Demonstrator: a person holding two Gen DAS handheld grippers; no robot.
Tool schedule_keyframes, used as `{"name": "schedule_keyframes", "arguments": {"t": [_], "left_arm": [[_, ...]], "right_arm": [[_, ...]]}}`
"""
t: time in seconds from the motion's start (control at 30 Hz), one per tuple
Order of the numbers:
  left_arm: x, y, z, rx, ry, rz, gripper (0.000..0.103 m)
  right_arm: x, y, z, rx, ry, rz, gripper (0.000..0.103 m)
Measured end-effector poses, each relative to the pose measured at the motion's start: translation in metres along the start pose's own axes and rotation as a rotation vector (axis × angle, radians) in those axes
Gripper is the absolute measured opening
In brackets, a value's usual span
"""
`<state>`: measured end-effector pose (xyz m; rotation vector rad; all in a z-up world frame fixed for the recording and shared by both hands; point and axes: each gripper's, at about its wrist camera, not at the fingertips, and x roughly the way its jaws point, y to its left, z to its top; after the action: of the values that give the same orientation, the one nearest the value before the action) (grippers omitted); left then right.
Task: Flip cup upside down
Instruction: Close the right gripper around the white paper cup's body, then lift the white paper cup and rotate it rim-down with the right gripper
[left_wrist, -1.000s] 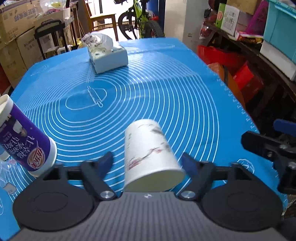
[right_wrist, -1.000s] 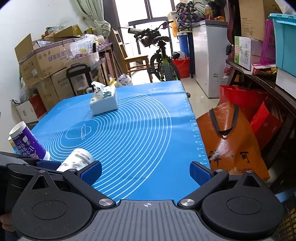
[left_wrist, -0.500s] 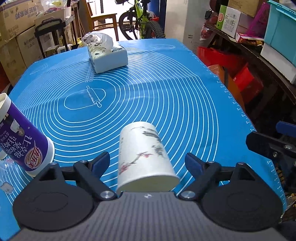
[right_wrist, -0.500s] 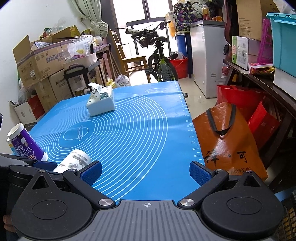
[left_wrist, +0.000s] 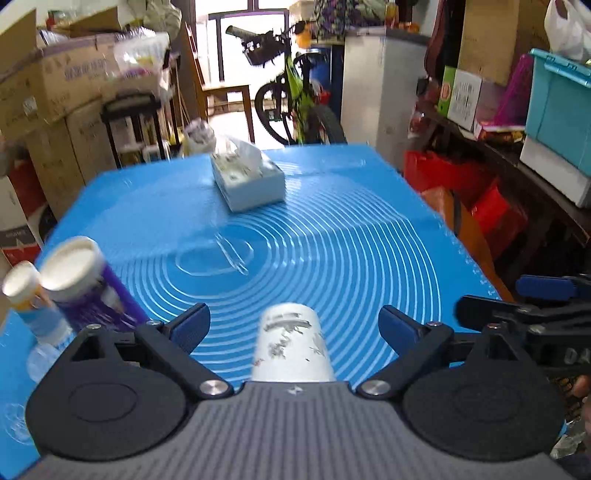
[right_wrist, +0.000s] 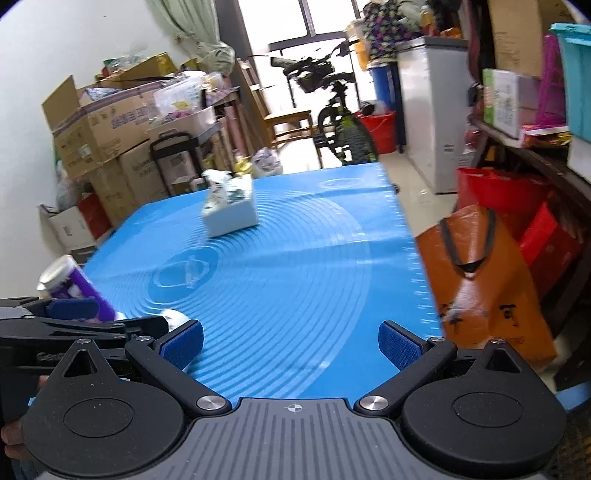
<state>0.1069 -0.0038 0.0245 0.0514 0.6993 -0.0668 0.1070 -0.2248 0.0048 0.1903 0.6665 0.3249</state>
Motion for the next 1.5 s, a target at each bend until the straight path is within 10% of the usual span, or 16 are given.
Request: {"name": "schedule_keyframes", "arguments": {"t": [0.77, 1.03, 1.5], "left_arm": [[-0.005, 0.094, -0.033, -0.140, 0.064, 0.109, 0.097], [-0.001, 0.098, -0.038, -0.142, 0.068, 0.113, 0.097], [-0.004, 0.084, -0.038, -0.153, 0.040, 0.104, 0.097]], "right_arm": [[0.113, 0.081, 0.027, 0.061, 0.390, 0.143, 0.093], [0.146, 0.081, 0.021, 0.088, 0.513, 0.137, 0.067], [0.081, 0.086, 0.008, -0.205, -0.037, 0.074, 0.063]]}}
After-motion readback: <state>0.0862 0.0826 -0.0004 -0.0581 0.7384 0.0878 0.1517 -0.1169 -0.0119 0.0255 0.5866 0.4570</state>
